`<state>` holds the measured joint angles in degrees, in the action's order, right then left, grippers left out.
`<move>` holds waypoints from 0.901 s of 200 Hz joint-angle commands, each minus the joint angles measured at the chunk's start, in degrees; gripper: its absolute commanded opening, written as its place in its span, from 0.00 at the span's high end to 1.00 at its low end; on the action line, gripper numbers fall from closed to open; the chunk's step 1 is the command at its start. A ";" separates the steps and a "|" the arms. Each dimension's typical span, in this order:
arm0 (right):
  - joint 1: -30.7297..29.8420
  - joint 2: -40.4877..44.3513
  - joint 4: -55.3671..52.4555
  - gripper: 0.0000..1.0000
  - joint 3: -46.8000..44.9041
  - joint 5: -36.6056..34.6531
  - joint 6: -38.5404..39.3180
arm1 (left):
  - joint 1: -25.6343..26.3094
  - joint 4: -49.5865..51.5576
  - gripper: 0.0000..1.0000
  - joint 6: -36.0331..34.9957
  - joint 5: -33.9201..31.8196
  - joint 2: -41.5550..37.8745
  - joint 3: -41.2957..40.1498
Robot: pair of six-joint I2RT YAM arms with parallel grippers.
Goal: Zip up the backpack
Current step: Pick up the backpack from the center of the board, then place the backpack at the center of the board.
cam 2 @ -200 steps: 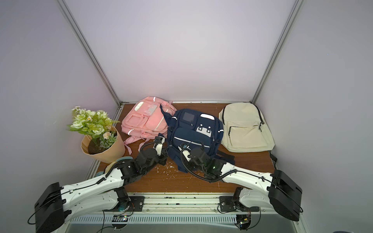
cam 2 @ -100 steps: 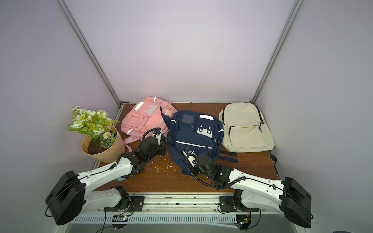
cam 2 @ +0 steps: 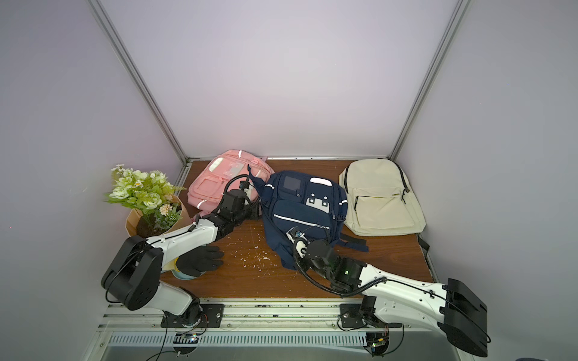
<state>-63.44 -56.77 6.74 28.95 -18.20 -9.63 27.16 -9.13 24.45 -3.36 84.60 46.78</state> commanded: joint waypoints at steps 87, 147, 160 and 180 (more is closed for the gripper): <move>10.25 -17.73 -3.47 1.00 43.90 -15.87 -16.70 | 7.23 4.89 0.02 1.48 -10.62 -47.67 -12.91; 15.81 -24.57 -2.65 1.00 61.21 -19.52 -30.05 | 17.14 -5.42 0.03 -7.56 -7.41 -51.92 -14.30; 15.87 -26.24 -3.46 1.00 65.52 -20.66 -30.54 | 17.96 -8.77 0.03 -7.82 -6.56 -50.03 -14.55; 15.83 -27.90 -4.13 1.00 70.04 -21.85 -31.44 | 18.48 -14.18 0.01 -8.77 -4.87 -46.31 -14.14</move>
<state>-47.16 -85.95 -4.82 91.24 -35.66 -36.64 44.58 -14.46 18.39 -10.85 35.18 32.69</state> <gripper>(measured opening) 0.064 0.980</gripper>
